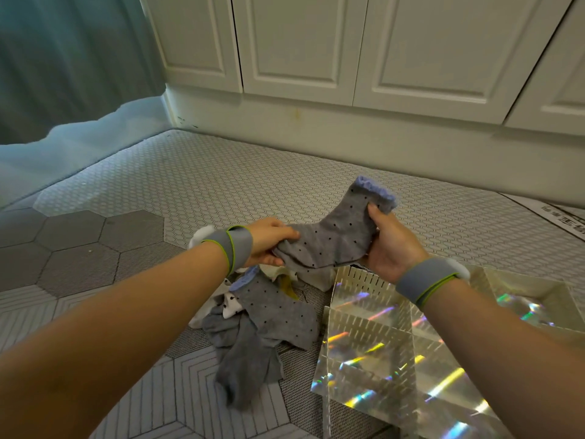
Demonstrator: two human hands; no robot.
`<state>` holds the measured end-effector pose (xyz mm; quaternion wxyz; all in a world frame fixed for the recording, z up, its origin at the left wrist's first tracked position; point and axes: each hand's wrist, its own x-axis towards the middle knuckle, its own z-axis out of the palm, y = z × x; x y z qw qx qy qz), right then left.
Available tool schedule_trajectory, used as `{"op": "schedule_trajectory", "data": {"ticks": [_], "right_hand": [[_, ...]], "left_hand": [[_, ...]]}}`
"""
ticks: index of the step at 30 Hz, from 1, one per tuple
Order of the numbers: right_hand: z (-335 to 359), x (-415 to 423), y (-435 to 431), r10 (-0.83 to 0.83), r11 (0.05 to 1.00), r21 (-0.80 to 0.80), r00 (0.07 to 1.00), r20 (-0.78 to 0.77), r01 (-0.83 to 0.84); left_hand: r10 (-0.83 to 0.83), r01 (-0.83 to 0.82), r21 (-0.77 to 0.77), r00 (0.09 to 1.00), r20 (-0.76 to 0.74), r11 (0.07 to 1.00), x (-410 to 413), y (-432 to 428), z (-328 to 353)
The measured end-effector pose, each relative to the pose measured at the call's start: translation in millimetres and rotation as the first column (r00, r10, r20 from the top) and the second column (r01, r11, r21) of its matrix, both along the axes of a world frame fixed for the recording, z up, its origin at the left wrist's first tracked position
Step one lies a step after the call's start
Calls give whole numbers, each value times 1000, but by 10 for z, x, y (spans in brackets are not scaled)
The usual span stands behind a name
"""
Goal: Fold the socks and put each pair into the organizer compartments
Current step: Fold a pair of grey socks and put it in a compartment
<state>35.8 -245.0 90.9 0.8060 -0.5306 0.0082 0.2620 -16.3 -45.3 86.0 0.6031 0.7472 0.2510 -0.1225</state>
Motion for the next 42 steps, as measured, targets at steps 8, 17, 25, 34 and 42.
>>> {"op": "schedule_trajectory", "data": {"ticks": [8,17,25,34,42], "right_hand": [[-79,-104,125,100,994,-27,992,-79,-102],[-105,-160,63,185,977,-135,975,125,-168],[-141,-173,66,259,947,-231,957,128,-225],[-220,-128,-65,337,942,-25,940,48,-336],[-176,-16,-198,183,978,-94,983,-21,-184]], "left_hand": [[9,-8,-363,1000,1,932,65,-359,176],[-7,15,-436,1000,19,900,-12,-378,247],[-242,239,56,969,57,969,10,-382,207],[-185,246,-290,957,224,925,32,-355,98],[-82,162,-422,976,203,892,65,-386,127]]}}
